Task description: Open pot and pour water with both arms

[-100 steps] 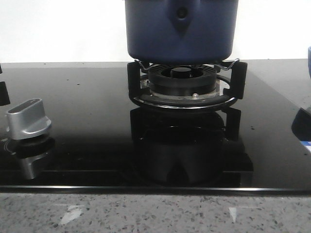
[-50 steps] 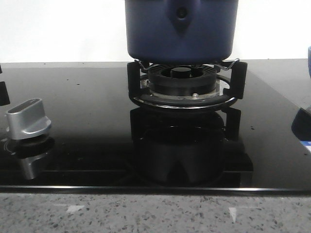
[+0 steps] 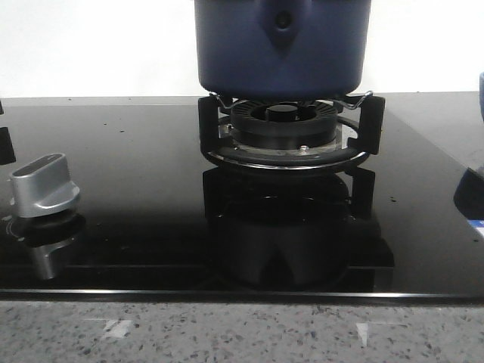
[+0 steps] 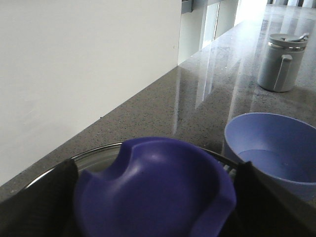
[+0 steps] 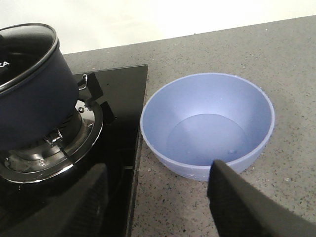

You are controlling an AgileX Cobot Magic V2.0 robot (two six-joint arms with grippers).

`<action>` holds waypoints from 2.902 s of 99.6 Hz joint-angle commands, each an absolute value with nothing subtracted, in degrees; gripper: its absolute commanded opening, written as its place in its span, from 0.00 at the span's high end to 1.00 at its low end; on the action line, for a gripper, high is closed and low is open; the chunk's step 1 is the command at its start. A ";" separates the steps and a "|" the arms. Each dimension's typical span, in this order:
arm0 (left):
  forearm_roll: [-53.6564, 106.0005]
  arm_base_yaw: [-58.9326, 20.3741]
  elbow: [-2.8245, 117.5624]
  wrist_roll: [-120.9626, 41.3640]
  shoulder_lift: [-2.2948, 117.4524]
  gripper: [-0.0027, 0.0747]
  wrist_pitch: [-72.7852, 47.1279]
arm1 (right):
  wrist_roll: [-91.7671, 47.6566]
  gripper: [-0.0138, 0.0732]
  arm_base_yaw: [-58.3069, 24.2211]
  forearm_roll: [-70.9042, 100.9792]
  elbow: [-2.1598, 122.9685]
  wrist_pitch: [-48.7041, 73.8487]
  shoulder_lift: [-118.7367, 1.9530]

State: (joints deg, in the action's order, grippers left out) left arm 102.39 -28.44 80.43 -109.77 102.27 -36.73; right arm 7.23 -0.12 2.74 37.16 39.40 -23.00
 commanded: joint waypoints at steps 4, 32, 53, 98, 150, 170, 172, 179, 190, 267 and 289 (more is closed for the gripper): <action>107.30 -28.72 82.29 -109.22 99.57 0.40 -38.41 | 6.77 0.38 -0.19 2.60 39.14 34.77 -23.80; 107.30 -28.72 82.29 -109.22 99.57 0.67 -38.41 | 6.77 0.38 -0.19 2.60 39.14 35.11 -23.80; 107.30 -28.72 82.29 -108.88 99.57 0.69 -38.94 | 6.77 0.38 -0.19 2.60 39.14 35.11 -23.80; 107.30 -28.72 83.72 -108.77 99.47 0.53 -41.80 | 6.77 0.38 -0.19 2.60 39.14 35.11 -23.80; 106.96 -25.82 86.30 -102.39 96.26 0.53 -41.30 | 6.77 0.38 -0.19 2.60 39.14 35.20 -23.80; 100.12 -22.69 86.30 -94.87 92.08 0.53 -41.37 | 6.77 0.38 -0.19 5.40 39.57 37.01 -24.16; 98.69 -22.27 86.30 -93.81 91.75 0.53 -41.53 | 6.77 0.38 -0.19 5.66 39.91 37.49 -24.43; 93.27 -20.94 86.30 -90.86 90.04 0.53 -42.14 | 6.88 0.38 -0.19 6.41 41.47 39.52 -25.77; 85.26 -18.98 86.30 -84.45 87.42 0.53 -44.42 | 8.09 0.38 -0.19 6.69 46.10 44.36 -29.16; 74.36 -17.27 81.27 -75.81 74.20 0.53 -47.16 | 15.15 0.38 12.98 -4.00 71.15 58.98 -63.79; 76.17 -17.27 77.48 -75.91 73.27 0.53 -45.36 | 18.09 0.38 15.32 -3.76 71.15 58.57 -70.06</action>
